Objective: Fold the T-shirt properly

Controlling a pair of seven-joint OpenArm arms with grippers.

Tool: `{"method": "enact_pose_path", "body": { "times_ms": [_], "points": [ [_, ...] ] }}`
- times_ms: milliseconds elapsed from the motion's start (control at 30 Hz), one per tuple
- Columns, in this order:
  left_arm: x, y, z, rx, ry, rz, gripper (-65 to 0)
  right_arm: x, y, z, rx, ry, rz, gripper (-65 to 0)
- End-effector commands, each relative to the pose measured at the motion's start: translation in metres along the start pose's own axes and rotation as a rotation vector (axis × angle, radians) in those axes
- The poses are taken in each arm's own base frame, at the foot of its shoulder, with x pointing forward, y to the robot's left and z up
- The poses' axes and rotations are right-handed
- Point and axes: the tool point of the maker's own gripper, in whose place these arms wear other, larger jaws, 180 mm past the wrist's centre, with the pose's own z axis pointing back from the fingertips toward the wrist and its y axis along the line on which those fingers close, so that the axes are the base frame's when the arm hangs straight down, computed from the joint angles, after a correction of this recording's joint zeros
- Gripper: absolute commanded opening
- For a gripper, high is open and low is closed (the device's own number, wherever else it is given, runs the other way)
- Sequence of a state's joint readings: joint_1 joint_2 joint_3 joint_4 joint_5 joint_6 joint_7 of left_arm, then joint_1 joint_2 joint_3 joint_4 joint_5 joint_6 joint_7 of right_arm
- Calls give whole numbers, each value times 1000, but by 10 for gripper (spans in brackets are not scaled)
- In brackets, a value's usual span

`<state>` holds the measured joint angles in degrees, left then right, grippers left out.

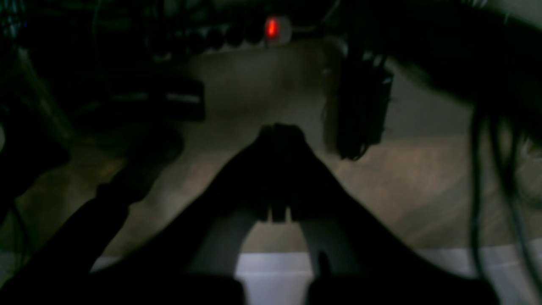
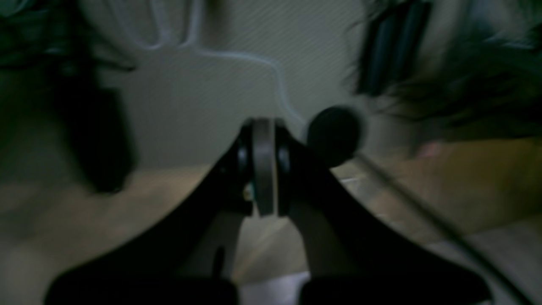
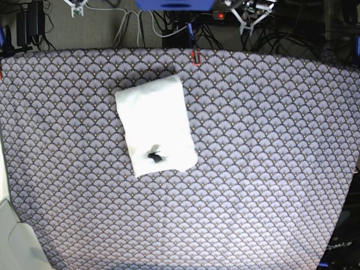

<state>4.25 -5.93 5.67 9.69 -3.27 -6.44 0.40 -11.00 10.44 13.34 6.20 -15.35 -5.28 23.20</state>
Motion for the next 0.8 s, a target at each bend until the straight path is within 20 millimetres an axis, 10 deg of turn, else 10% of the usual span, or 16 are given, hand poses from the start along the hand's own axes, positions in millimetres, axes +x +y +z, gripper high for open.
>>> {"method": "enact_pose_path", "body": {
  "times_ms": [0,167,767],
  "points": [
    [-4,3,0,13,-3,8,-645,6,-1,-1,-17,-22,32,-650],
    [2,43,5,252,-58,77,-645,31,4,-5,-78,-65,96,-650],
    [1,37,4,246,-57,99,-645,41,31,-4,-42,-88,115,-650]
  ]
}}
